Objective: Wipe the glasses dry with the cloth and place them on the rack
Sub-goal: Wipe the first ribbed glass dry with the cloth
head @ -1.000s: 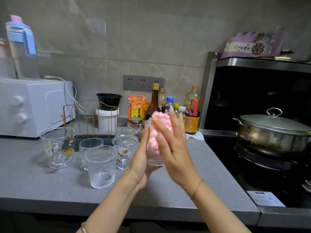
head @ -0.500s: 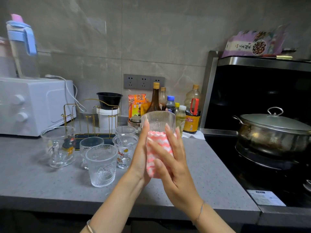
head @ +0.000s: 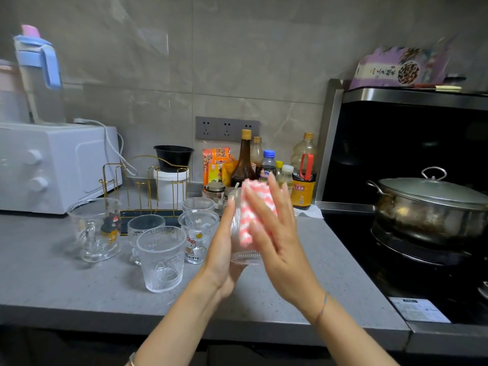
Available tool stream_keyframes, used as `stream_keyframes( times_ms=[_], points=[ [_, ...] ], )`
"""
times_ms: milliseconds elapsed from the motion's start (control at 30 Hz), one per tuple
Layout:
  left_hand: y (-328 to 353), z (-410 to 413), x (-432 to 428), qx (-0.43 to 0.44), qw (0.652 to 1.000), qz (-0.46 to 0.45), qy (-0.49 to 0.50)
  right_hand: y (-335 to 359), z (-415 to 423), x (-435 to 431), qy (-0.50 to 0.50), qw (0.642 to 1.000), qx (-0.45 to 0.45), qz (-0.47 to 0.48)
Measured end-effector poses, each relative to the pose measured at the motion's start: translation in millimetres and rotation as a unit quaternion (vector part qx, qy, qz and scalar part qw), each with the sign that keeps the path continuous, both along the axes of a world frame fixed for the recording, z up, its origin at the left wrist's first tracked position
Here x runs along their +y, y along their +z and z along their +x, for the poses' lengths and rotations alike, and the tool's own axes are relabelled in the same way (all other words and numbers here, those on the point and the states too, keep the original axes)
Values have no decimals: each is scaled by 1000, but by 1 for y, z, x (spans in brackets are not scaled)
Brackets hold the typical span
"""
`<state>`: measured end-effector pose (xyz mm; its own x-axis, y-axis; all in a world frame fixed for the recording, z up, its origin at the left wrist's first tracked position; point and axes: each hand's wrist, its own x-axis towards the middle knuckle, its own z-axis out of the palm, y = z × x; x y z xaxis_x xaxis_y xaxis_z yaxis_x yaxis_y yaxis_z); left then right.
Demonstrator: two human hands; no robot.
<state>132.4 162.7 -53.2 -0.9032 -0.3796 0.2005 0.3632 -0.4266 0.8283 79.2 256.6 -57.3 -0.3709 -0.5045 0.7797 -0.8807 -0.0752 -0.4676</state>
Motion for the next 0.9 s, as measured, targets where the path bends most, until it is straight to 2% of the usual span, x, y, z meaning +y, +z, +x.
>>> stream_keyframes(
  times_ms=[200, 333, 400, 533, 767, 900],
  points=[
    [3, 1, -5, -1, 995, 73, -72, -28, 22, 5, 13, 999, 31, 19],
    [3, 1, -4, -3, 998, 41, -54, -13, 14, 1, -30, 998, 60, 2],
    [1, 2, -3, -10, 1000, 13, -19, 4, 6, 0, -45, 998, 42, -19],
    [-6, 4, 1, -22, 999, 8, -27, 24, -8, 2, -39, 998, -13, -39],
    [1, 8, 1, 8, 1000, -17, -16, -9, 11, 3, 1, 1000, 5, -8],
    [5, 6, -3, -4, 996, 33, -78, -25, 26, 7, 16, 1000, 12, 18]
  ],
)
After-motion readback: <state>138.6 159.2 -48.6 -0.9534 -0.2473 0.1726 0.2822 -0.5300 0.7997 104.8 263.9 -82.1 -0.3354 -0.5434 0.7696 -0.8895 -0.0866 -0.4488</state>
